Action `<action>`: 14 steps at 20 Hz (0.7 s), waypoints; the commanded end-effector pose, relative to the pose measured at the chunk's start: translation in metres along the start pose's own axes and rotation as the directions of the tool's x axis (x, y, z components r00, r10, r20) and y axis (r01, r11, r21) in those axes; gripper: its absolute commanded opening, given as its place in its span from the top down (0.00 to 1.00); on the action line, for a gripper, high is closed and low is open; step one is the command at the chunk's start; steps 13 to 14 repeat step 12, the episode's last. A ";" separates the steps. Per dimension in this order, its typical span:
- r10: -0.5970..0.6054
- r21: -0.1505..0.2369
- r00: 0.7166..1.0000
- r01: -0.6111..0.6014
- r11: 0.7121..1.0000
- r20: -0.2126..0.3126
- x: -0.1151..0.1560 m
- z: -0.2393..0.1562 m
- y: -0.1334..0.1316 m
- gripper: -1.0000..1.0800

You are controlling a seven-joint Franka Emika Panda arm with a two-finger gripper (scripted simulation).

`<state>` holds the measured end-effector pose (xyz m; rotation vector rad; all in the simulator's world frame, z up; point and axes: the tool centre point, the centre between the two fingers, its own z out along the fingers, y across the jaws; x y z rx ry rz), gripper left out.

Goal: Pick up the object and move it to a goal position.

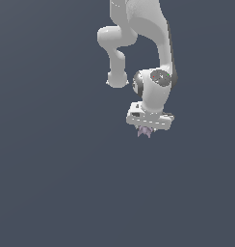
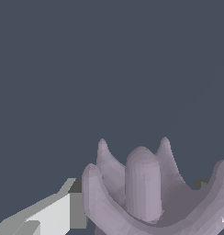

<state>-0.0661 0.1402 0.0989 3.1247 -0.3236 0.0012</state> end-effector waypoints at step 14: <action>0.002 0.000 1.000 -0.002 1.000 0.001 -0.012 -0.016 -0.039 1.00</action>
